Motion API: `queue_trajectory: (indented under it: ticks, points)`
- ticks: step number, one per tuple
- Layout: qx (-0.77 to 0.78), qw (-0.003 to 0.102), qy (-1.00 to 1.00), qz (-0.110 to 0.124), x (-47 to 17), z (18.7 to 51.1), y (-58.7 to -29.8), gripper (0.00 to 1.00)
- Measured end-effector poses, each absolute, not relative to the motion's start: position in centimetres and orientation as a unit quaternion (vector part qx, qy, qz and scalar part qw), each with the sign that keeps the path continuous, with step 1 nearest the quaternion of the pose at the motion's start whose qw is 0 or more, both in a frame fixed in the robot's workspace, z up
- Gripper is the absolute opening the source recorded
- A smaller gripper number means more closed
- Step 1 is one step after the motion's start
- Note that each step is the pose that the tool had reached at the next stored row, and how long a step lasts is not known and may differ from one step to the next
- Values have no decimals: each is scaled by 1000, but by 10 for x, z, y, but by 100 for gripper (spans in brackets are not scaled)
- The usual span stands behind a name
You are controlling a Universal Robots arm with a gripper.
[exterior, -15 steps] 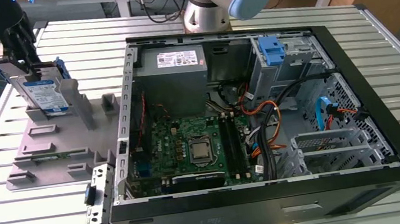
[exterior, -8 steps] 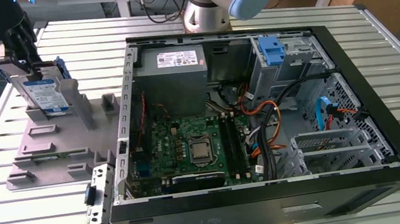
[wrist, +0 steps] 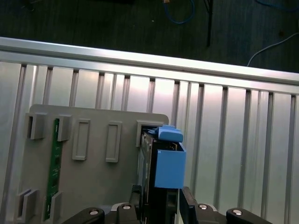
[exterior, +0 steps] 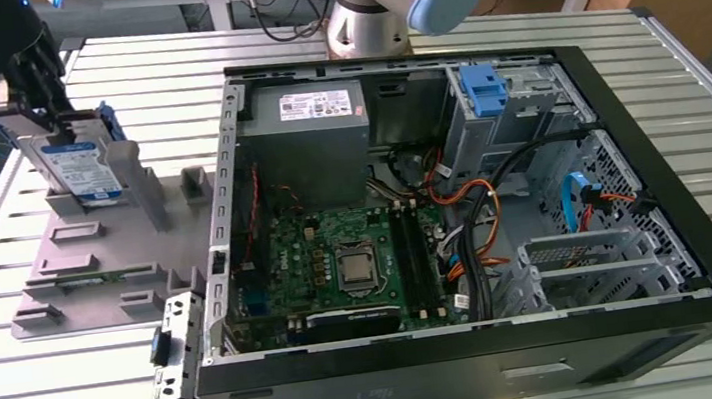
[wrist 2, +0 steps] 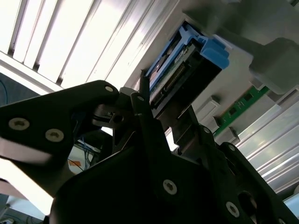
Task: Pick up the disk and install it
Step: 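Pick up the disk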
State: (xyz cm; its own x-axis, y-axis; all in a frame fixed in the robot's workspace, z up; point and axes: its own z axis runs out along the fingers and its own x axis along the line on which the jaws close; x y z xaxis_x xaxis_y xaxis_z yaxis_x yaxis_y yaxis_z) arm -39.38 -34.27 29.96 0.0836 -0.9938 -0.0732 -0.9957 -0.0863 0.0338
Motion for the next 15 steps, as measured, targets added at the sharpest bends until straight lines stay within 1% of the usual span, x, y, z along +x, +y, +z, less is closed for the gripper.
queue_trajectory:
  ticks: [15]
  points:
    - [-736,12,676,38,-394,299,-345,45]
